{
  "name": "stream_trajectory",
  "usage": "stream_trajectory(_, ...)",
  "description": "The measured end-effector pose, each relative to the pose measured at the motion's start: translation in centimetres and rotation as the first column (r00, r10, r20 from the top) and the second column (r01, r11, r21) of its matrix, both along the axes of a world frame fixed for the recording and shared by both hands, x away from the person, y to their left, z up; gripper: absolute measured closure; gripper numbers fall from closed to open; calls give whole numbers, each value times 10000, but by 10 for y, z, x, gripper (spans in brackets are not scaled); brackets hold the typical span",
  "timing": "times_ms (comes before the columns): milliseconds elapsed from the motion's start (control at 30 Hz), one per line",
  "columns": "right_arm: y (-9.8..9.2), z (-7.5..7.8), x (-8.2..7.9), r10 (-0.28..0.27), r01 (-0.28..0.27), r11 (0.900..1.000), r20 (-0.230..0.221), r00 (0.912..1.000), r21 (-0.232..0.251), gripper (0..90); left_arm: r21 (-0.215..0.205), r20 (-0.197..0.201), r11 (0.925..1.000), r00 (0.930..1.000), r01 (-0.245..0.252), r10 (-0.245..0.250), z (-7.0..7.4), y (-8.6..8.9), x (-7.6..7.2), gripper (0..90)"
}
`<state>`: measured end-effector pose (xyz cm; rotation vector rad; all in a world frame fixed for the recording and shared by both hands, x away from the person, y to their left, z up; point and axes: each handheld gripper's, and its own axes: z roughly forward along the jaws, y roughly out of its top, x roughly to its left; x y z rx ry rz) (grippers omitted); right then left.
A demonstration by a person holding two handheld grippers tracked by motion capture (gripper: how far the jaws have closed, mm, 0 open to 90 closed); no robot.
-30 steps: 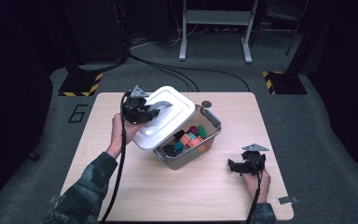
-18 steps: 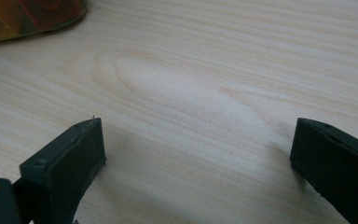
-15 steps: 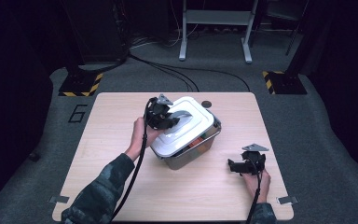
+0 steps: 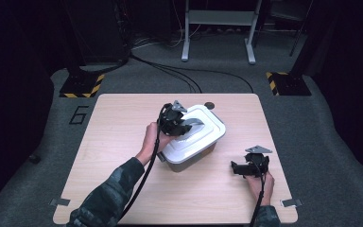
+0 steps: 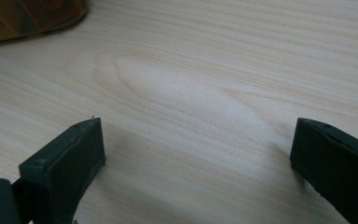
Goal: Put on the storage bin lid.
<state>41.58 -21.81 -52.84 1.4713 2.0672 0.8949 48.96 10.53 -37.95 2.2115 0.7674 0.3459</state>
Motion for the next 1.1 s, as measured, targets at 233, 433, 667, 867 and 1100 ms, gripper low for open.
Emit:
stream_trajectory(233,0,0,0,4,-4,10000,-2,10000,14,22,-63,-57,9999,9999,-101,101,-1,6,1,596)
stream_trajectory(433,0,0,0,10,-10,10000,2,10000,12,22,-254,30,9996,9999,-133,134,11,18,-5,364)
stream_trajectory(667,0,0,0,11,-11,10000,1,10000,-1,22,-517,254,9972,9981,-542,556,27,50,-11,221)
stream_trajectory(867,0,0,0,9,-9,10000,0,10000,-13,21,-770,440,9902,9917,-1169,1205,31,88,-16,148)
stream_trajectory(1100,0,0,0,10,-10,10000,0,10000,-25,20,-766,551,9782,9788,-1929,1974,27,140,-27,79)
